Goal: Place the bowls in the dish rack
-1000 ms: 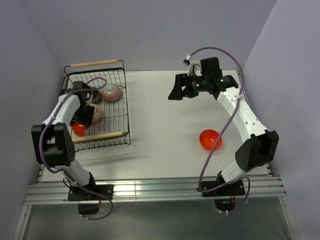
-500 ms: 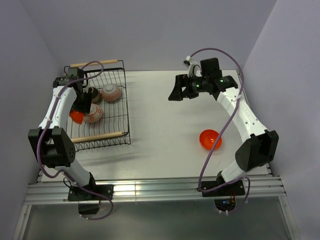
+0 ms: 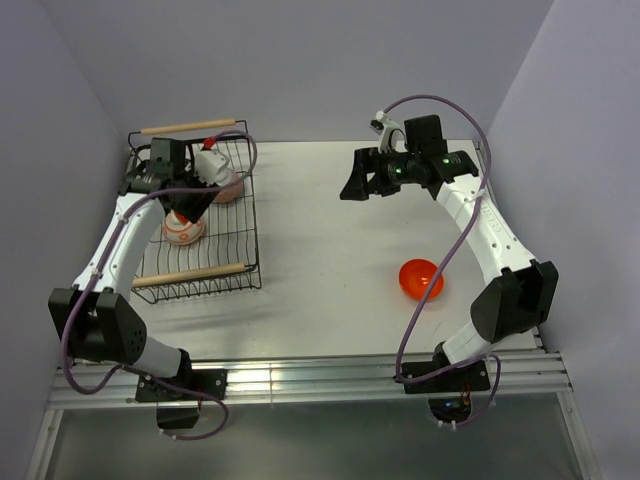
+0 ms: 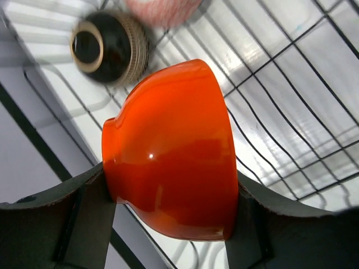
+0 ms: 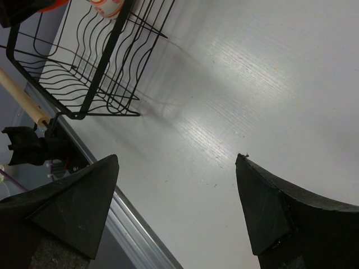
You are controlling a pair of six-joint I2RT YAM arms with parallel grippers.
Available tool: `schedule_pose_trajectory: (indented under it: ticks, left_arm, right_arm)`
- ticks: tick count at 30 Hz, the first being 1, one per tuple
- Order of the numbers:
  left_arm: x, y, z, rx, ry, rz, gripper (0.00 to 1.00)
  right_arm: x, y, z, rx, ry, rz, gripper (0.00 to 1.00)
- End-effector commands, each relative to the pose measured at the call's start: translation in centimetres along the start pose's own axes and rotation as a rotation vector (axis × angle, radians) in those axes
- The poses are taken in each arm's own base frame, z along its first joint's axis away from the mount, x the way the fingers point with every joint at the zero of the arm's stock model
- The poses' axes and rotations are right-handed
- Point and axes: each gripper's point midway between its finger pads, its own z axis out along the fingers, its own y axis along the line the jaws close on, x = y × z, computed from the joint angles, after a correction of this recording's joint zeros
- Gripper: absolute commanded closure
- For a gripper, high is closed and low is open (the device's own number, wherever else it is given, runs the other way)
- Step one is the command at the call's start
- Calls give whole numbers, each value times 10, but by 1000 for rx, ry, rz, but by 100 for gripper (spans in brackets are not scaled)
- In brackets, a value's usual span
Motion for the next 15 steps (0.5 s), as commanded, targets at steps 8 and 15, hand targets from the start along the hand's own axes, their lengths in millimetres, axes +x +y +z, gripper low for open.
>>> schedule_pose_trajectory:
  ticks: [8,15]
  left_arm:
    - [-57,-5,-5,-61,-469,689,100]
    - [-65,-10,14,-16,-542,879,100]
  right_arm:
    - [-7,-4,-13,15,-33,-28,9]
    - [-6,-6,-12,20,-26,-22,9]
